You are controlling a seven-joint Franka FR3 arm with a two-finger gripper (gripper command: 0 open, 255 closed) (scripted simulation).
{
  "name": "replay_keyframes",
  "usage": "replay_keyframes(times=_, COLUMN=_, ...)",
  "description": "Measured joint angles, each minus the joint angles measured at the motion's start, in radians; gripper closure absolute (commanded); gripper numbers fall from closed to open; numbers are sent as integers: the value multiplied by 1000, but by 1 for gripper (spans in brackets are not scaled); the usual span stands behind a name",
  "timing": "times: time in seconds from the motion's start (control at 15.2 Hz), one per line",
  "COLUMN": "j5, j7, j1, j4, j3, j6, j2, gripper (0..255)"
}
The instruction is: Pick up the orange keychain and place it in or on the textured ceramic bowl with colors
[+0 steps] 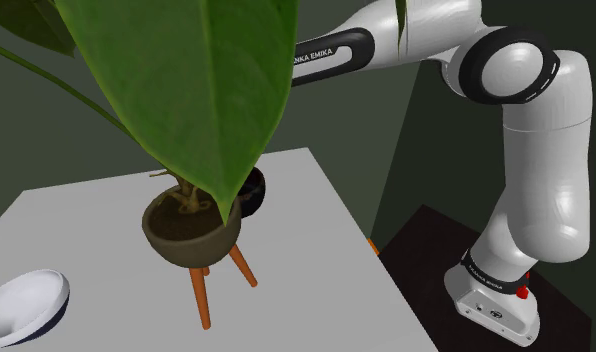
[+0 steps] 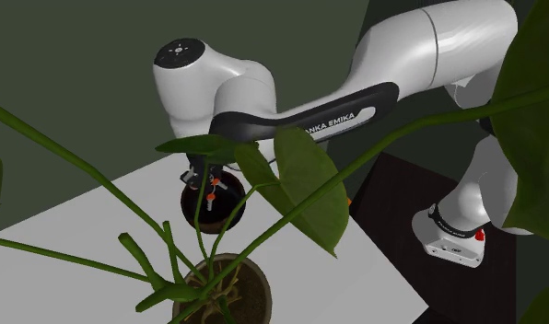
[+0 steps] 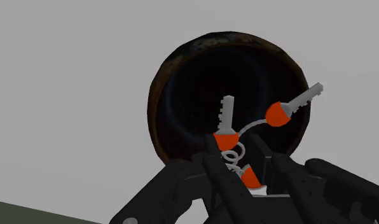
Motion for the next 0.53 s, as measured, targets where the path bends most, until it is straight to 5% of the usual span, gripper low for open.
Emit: replay_keyframes(times=0.53, j5=-8, j7=6, j1=-5, j4=-82, j3=-5, j6=97, j2=16, gripper=255)
